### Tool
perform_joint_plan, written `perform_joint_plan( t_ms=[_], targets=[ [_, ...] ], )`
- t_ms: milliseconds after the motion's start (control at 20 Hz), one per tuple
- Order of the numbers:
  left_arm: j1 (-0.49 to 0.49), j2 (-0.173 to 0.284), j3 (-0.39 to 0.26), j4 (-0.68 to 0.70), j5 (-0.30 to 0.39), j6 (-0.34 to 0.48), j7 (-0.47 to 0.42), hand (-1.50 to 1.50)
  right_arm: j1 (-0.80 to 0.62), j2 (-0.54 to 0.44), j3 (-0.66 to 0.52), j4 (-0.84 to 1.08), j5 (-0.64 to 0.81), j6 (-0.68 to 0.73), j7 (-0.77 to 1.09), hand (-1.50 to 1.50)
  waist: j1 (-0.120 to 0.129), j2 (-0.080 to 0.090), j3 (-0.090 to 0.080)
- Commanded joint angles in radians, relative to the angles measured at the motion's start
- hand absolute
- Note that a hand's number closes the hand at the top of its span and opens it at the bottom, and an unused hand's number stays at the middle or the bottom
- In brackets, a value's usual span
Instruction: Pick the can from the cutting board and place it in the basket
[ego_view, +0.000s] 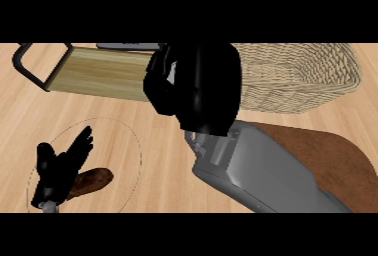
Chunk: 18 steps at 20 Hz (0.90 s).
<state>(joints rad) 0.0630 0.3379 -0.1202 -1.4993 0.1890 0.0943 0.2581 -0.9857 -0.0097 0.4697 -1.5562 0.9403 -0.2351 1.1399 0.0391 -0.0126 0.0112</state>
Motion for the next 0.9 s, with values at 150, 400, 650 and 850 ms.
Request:
perform_joint_plan(
  t_ms=[150, 400, 650, 850],
  targets=[
    [0.051, -0.039, -0.033, 0.078, -0.017, 0.006, 0.021, 0.00, -0.239, 0.009, -0.187, 0.099, 0.038, 0.017, 0.201, 1.50, -0.022, 0.011, -0.014],
    [0.087, -0.025, -0.004, 0.072, -0.009, -0.007, -0.006, 0.00, -0.283, -0.015, -0.334, 0.177, 0.022, 0.085, 0.136, 1.50, -0.031, 0.013, -0.013],
    [0.062, -0.058, -0.027, 0.052, -0.034, 0.029, 0.041, 0.00, -0.299, -0.014, -0.372, 0.280, 0.036, 0.081, 0.075, 1.50, -0.033, 0.014, -0.012],
    [0.079, -0.041, 0.009, 0.074, -0.020, -0.008, -0.015, 0.00, -0.291, -0.062, -0.423, 0.336, 0.004, 0.106, -0.012, 1.50, -0.032, 0.015, -0.013]
  ],
)
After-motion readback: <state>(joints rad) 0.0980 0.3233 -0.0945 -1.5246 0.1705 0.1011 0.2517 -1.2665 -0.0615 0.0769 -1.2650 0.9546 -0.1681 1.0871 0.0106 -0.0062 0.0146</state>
